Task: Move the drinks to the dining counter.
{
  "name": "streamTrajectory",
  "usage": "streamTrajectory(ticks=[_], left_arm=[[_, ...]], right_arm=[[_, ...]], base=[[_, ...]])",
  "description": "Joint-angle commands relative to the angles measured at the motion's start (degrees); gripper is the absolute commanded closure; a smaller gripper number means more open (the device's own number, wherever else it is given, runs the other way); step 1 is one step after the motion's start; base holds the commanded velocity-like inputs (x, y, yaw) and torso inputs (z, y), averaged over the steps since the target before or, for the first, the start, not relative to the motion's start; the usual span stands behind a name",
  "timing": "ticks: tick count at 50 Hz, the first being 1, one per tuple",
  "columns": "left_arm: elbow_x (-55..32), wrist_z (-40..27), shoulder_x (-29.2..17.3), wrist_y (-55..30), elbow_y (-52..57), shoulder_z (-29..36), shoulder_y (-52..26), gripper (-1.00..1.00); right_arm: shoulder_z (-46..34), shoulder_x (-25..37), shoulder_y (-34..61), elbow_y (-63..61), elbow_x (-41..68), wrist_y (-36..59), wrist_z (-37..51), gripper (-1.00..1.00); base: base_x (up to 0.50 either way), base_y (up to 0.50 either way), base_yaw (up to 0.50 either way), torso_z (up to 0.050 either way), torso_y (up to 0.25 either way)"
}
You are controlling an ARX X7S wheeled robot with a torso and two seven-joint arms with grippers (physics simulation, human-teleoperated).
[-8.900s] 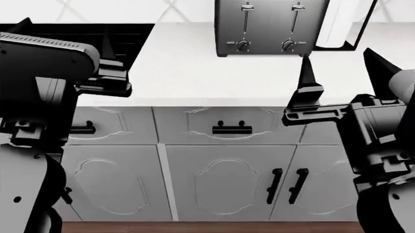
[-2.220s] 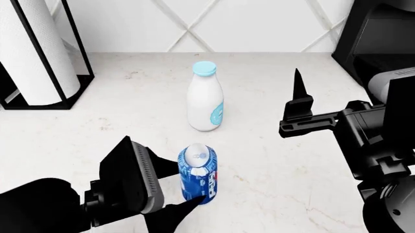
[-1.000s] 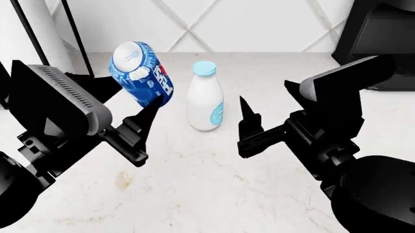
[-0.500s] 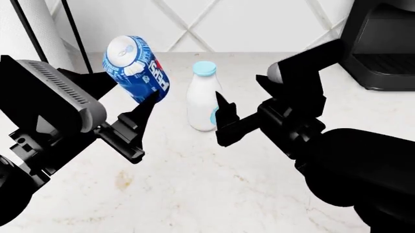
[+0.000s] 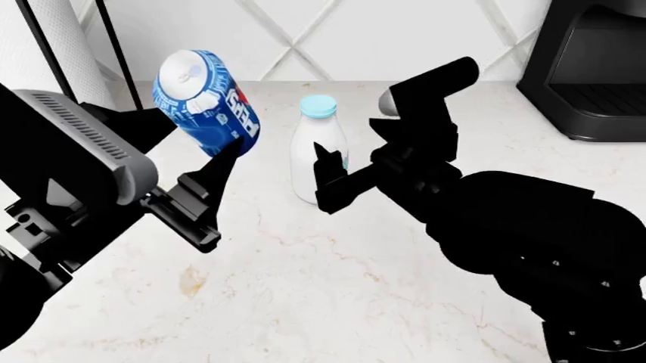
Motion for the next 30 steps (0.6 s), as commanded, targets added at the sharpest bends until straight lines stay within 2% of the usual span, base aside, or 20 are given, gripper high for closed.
streamTrajectory(ticks=[1,30], left_arm=[[0.02,-0.30,-0.07,0.84,-0.36,-0.28,0.01,1.00],[0.57,0.50,-0.63,2.75,-0.23,-0.06,2.10,1.00]], right_arm=[[-3.41,-1.48,1.27,4.42,-2.13,-2.06,-4.65,-1.00],[-8.82,-4.01,2.68,17.60,-8.82,-9.13,-12.25,-1.00]], base=[[0.00,0.00,0.00,0.000,0.000],[0.00,0.00,0.00,0.000,0.000]])
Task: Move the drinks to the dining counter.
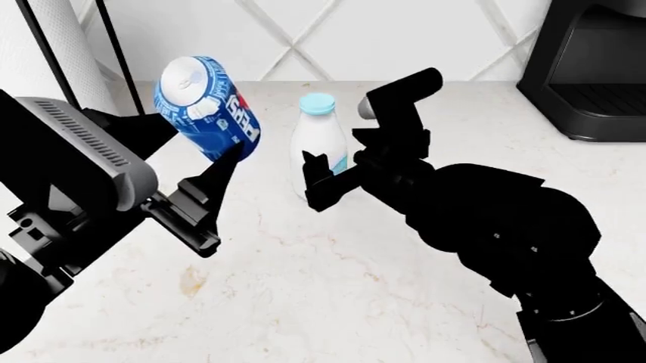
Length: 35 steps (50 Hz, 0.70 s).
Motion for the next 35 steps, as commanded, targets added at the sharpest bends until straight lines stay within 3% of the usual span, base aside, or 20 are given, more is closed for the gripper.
streamTrajectory(ticks=[1,5,6,24,35], left_arm=[[-0.12,-0.32,-0.04,0.87,-0.07,-0.35,0.39,1.00],[-0.31,-0.30,-0.14,1.03,0.01,-0.49,0.56,1.00],[-0.34,-0.33,-0.18,1.09,0.04,-0.57,0.66,1.00],[-0.12,-0.13,-0.28,1.42,-0.21,0.38,0.21,1.00],[-0.08,-0.94,-0.33,1.84,0.04,-0.10,1.01,1.00]], right_arm=[[-2.73,-1.25,0.75,4.86,-2.61,-2.50,-3.55,-1.00],[-3.38,-1.11,0.68,4.86,-3.01,-2.94,-4.16,-1.00],[-3.36,-1.01,0.62,4.99,-3.11,-3.10,-4.19,1.00],[-2.54,0.56,-0.41,2.03,-1.88,-2.57,-2.85,1.00],[7.96,4.10,-4.76,-16.92,4.08,-3.68,8.96,1.00]], base=[[0.00,0.00,0.00,0.000,0.000],[0.00,0.00,0.00,0.000,0.000],[0.00,0.00,0.00,0.000,0.000],[0.00,0.00,0.00,0.000,0.000],[0.00,0.00,0.00,0.000,0.000]])
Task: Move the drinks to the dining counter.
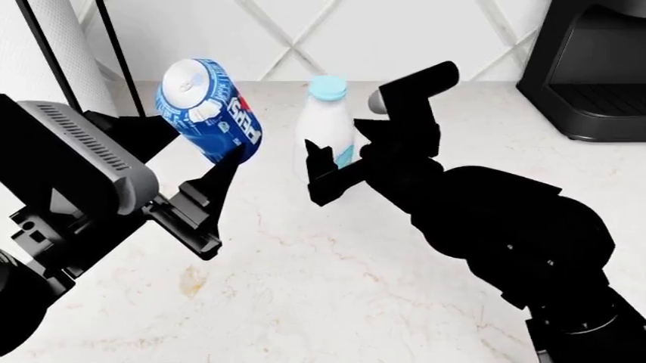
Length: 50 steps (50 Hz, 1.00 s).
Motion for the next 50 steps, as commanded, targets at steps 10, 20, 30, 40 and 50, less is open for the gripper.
streamTrajectory(ticks=[10,20,30,40,50], left_arm=[[-2.15,-2.62,-0.29,-0.58,0.94,-1.31,-0.83,1.00],[-4.15,-4.19,-0.71,-1.80,1.83,-1.76,-2.25,1.00],[-4.48,-4.17,-0.84,-2.05,1.66,-1.10,-3.02,1.00],[-4.72,-4.29,-1.25,-1.83,2.00,-1.23,-2.52,1.00],[-5.03,-4.53,-1.51,-1.70,2.16,-1.30,-2.39,1.00]], right_arm=[[10.24,6.22,-6.47,-24.75,5.98,-0.16,12.45,1.00],[10.15,7.16,-6.75,-26.95,5.97,0.12,13.60,1.00],[11.63,6.66,-6.77,-26.40,8.33,0.76,15.72,1.00],[10.15,7.33,-7.58,-27.57,4.58,1.07,18.85,1.00],[9.76,7.68,-7.69,-27.98,4.36,1.16,19.23,1.00]], base=[[0.00,0.00,0.00,0.000,0.000],[-0.37,0.00,0.00,0.000,0.000],[-0.50,0.01,0.00,0.000,0.000],[-0.44,0.29,0.00,0.000,0.000],[-0.29,0.50,0.00,0.000,0.000]])
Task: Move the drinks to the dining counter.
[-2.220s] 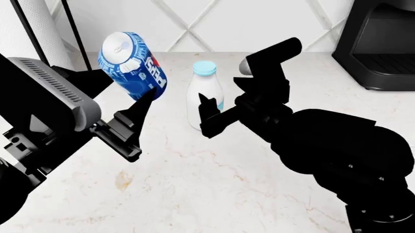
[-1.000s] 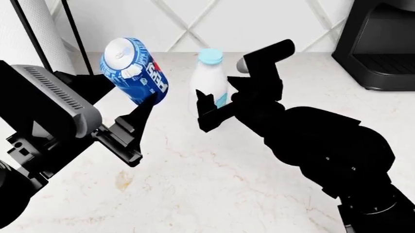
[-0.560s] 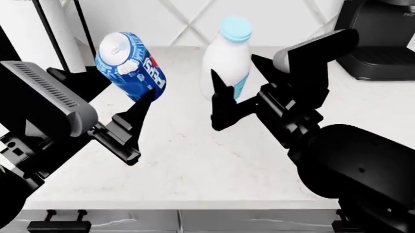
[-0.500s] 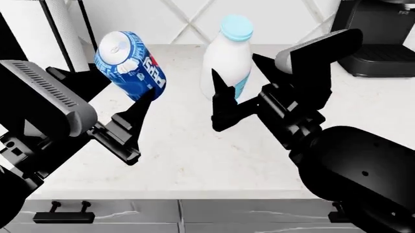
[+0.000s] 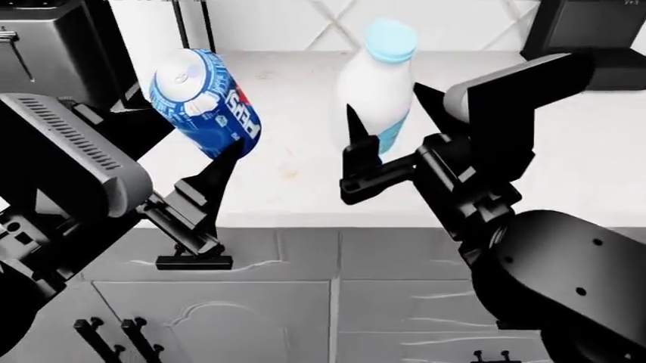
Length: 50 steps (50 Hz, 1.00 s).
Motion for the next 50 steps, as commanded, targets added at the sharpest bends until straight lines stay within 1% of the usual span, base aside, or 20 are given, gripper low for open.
streamTrajectory(ticks=[1,4,8,10,11,12,19,29,50], left_arm=[[-0.55,-0.94,-0.33,0.18,0.16,-0.52,-0.04,1.00],[-0.81,-1.09,-0.40,0.10,0.25,-0.52,-0.13,1.00],[-1.05,-1.26,-0.59,0.05,0.38,-0.58,-0.12,1.00],[-0.93,-1.32,-0.66,0.02,0.38,-0.44,-0.14,1.00],[-0.92,-1.33,-0.68,0.03,0.37,-0.41,-0.13,1.00],[-0.93,-1.31,-0.72,0.05,0.39,-0.40,-0.12,1.00],[-1.34,-1.61,-0.91,-0.10,0.21,-0.42,-0.71,1.00],[-1.33,-1.69,-0.96,-0.11,0.10,0.14,-1.22,1.00],[-1.60,-1.67,-1.73,0.97,0.42,-0.68,0.44,1.00]], right_arm=[[-0.22,0.44,-0.23,-1.20,-2.10,0.37,0.48,1.00],[0.47,0.27,-0.68,-0.99,-0.83,0.08,0.25,1.00],[-0.12,0.51,-0.95,-0.56,-1.80,0.48,1.03,1.00],[-1.74,1.18,-0.27,-1.14,-5.89,1.87,4.52,1.00],[-2.44,1.39,0.59,-0.90,-5.53,3.54,4.88,1.00],[-3.50,1.77,0.71,-1.07,-7.47,3.00,4.81,1.00],[-2.40,1.78,-0.13,-0.60,-6.68,1.37,3.81,1.00],[-2.92,1.71,0.15,-0.20,-7.01,0.93,3.34,1.00],[-3.23,1.71,0.09,-0.84,-5.87,0.98,3.34,1.00]], base=[[-0.29,0.50,0.00,0.000,0.000],[-0.29,0.50,0.00,0.000,0.000],[-0.33,0.48,0.00,0.000,0.000],[-0.34,0.00,0.48,0.000,0.000],[-0.24,0.00,0.50,0.000,0.000],[-0.19,0.00,0.50,0.000,0.000],[-0.03,0.00,0.07,0.000,0.000],[0.00,0.00,0.50,0.000,0.000],[0.00,0.00,0.50,0.000,0.000]])
